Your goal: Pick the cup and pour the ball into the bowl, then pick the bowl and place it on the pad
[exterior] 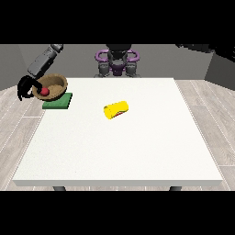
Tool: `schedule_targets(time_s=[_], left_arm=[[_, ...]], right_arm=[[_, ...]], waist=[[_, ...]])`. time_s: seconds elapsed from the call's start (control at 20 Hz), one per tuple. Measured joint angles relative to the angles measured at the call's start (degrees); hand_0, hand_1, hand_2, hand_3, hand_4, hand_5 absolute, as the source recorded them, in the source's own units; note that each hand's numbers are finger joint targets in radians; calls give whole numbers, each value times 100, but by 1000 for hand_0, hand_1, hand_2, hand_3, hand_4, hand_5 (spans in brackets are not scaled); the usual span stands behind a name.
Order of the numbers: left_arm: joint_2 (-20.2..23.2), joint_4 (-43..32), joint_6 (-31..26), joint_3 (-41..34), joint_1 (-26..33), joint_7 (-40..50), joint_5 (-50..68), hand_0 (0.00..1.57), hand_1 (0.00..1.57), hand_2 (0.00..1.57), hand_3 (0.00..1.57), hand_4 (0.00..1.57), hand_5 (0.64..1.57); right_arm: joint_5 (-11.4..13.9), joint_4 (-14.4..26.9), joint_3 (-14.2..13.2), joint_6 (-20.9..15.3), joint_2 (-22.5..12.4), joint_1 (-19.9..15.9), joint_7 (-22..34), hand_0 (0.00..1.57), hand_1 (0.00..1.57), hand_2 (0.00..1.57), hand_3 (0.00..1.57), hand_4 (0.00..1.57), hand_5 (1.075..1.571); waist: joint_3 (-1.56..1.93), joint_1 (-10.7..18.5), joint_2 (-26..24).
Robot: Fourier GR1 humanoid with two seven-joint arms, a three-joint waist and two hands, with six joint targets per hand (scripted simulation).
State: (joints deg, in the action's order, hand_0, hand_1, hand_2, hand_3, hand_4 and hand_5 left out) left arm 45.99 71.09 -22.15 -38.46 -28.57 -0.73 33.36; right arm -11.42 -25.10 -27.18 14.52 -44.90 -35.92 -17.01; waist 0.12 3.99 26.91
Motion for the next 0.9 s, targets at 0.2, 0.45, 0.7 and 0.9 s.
schedule_targets(time_s=[0.2, 0.45, 0.7, 0.9], left_arm=[[55, 39, -59, 11, 89, 175, 131, 0, 0, 0, 0, 683, 1557], [105, 16, -57, 44, 131, 400, 283, 0, 0, 0, 0, 670, 1554], [123, -266, -72, 130, 219, 369, 166, 0, 0, 0, 0, 658, 1541], [278, -375, -186, 76, 204, 422, 265, 0, 0, 0, 0, 640, 1542]], right_arm=[[194, 128, 183, -135, 230, 89, -171, 1571, 1571, 1571, 922, 1006, 1562], [316, 304, 328, -82, 264, 28, 40, 1571, 1571, 1571, 1209, 957, 1566], [249, 407, 357, 130, 314, 46, 483, 1571, 1571, 1571, 1367, 622, 1562], [115, 565, 179, -68, 119, -19, 792, 0, 0, 0, 0, 0, 1514]], waist=[[-3, 40, -156], [-4, 58, -402], [-9, -91, -753], [-7, -27, -749]])
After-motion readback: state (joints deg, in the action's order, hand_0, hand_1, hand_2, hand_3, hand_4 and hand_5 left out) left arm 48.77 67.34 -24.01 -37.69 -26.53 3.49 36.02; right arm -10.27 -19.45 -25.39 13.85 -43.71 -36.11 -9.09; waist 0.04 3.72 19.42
